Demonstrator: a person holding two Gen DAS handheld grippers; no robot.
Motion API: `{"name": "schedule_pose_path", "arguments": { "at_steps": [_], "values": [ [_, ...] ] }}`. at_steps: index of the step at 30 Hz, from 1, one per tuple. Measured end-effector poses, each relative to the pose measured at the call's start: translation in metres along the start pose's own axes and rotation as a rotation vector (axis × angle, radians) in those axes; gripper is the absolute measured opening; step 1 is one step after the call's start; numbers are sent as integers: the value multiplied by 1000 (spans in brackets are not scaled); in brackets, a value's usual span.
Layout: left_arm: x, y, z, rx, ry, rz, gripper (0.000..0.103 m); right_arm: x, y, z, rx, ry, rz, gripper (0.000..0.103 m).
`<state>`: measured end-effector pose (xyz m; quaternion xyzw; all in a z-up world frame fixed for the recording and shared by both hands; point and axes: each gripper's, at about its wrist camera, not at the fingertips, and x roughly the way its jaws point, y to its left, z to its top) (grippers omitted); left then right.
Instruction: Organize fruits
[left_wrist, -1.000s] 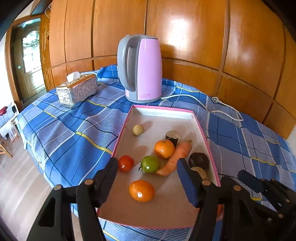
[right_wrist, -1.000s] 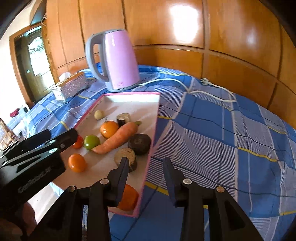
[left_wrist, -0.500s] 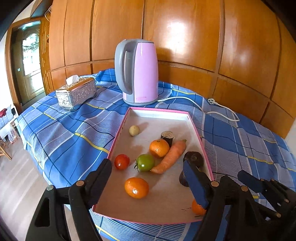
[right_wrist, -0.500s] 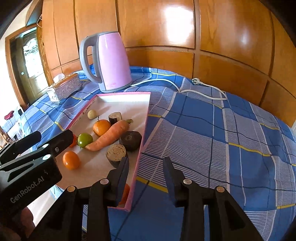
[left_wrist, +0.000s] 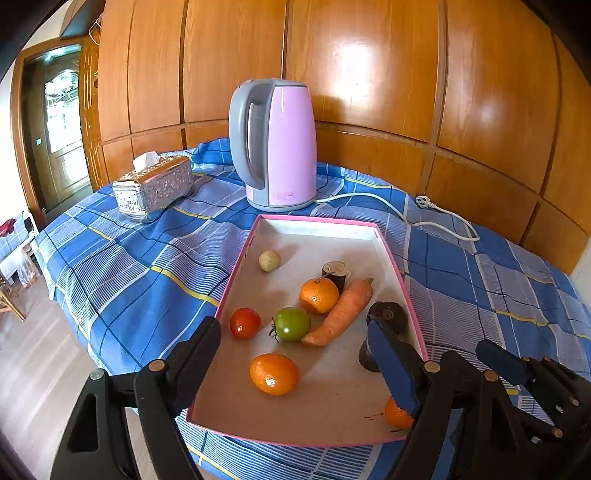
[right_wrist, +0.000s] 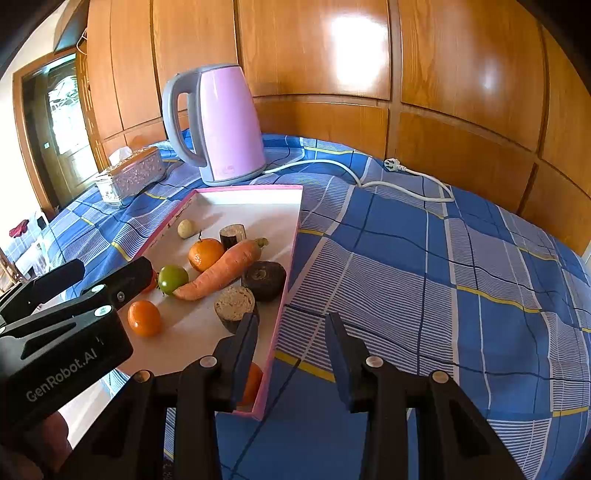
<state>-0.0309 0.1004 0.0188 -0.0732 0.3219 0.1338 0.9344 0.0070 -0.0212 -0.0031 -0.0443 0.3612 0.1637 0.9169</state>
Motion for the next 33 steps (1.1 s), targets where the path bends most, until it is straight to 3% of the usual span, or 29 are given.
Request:
{"name": "schedule_pose_path", "arguments": {
  "at_steps": [33],
  "values": [
    [1, 0, -1, 9, 8, -2, 85, -2, 1, -2, -6, -1, 3, 39]
  ]
}}
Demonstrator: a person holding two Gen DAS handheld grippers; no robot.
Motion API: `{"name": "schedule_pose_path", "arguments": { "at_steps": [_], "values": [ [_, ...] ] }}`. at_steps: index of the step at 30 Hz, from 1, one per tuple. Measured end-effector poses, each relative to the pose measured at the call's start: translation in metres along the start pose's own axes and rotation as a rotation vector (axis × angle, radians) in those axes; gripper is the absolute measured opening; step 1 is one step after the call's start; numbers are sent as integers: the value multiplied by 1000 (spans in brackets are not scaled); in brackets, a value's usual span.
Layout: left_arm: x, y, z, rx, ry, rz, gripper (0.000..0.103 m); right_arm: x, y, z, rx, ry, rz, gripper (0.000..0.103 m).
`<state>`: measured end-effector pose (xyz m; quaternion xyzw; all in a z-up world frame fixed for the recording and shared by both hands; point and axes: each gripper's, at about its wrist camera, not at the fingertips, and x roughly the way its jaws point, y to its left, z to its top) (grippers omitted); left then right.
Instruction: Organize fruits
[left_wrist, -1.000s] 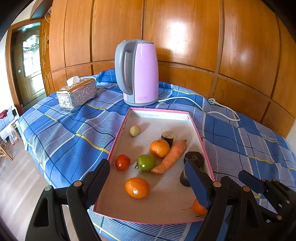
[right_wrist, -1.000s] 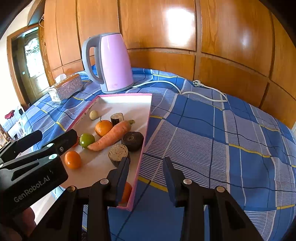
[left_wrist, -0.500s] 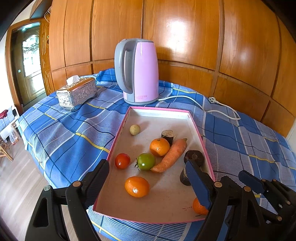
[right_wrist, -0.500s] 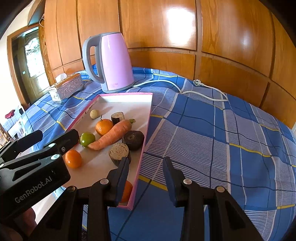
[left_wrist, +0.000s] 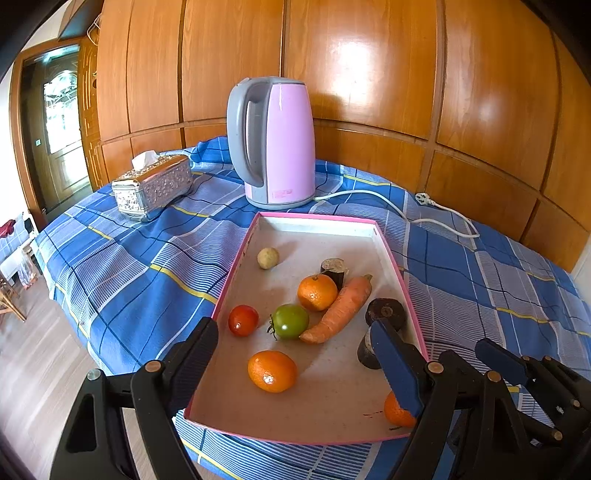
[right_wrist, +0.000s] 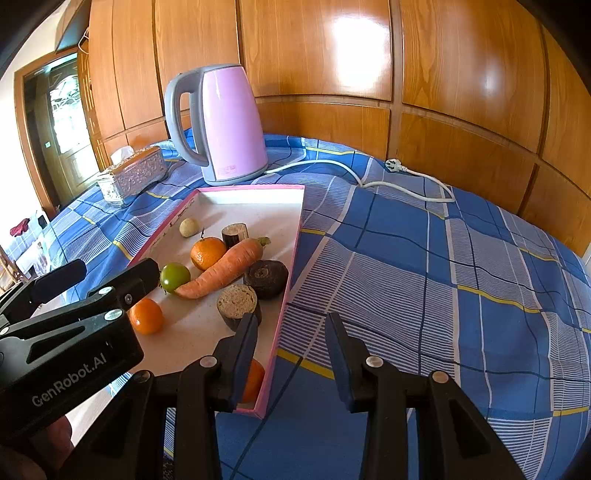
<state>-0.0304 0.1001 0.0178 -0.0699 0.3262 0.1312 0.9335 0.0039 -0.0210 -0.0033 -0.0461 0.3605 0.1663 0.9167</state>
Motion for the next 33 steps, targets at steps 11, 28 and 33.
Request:
{"name": "schedule_pose_path", "arguments": {
  "at_steps": [11, 28, 33],
  "values": [
    [-1, 0, 0, 2, -1, 2, 88, 1, 0, 0, 0, 4, 1, 39],
    [0, 1, 1, 0, 1, -5, 89, 2, 0, -1, -3, 8, 4, 39],
    [-2, -2, 0, 14, -15, -15, 88, 4, 0, -2, -7, 16, 7, 39]
  ]
}}
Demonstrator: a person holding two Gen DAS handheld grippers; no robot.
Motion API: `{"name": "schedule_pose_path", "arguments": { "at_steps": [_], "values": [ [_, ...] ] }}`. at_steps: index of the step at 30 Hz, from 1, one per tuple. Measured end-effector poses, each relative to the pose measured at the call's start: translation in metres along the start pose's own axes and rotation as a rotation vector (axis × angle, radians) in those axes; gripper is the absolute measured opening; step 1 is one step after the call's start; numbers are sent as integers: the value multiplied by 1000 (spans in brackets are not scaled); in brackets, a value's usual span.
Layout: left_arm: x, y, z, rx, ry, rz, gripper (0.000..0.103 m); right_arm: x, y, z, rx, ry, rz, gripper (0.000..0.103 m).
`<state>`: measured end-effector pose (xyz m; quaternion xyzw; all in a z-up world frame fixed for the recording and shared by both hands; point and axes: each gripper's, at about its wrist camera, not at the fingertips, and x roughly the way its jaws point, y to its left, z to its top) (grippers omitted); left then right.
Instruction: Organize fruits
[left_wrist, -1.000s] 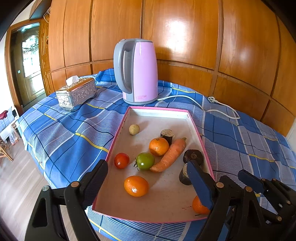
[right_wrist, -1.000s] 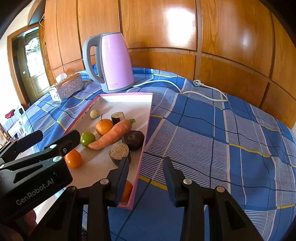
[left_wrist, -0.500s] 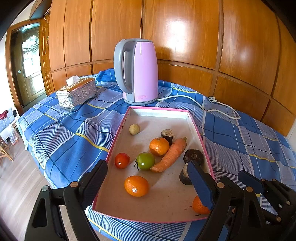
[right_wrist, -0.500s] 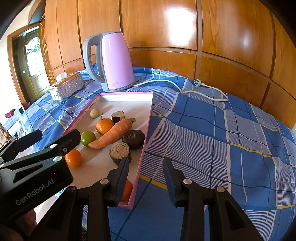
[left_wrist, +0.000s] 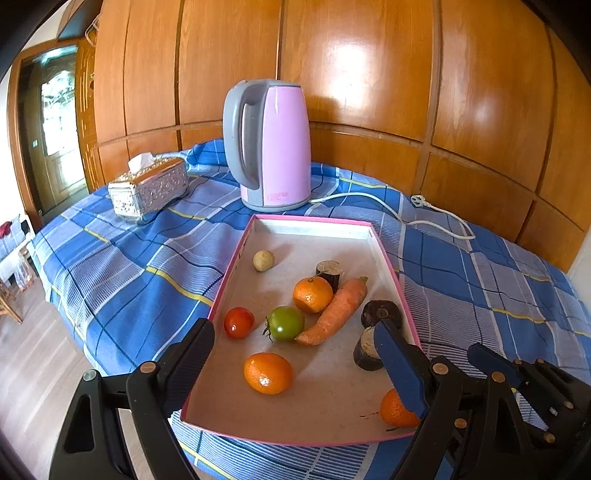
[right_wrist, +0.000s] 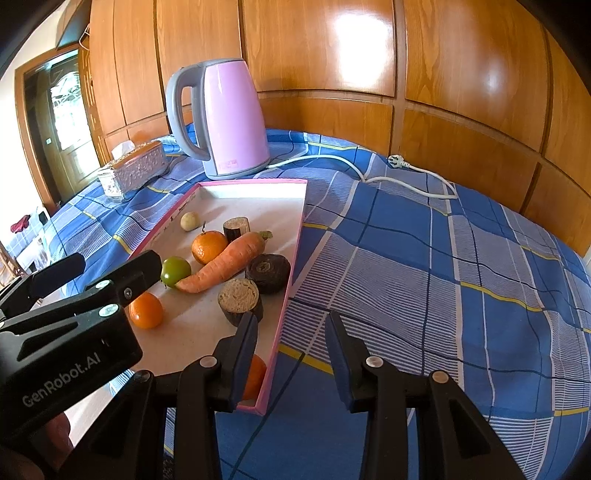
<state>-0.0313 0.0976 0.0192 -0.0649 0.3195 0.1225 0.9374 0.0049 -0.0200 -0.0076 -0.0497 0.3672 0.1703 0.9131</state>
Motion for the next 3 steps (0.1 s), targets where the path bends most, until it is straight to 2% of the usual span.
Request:
{"name": "schedule_pose_path", "arguments": {
  "at_steps": [3],
  "values": [
    [1, -1, 0, 2, 5, -4, 88, 0, -1, 0, 2, -3, 1, 39]
  ]
}}
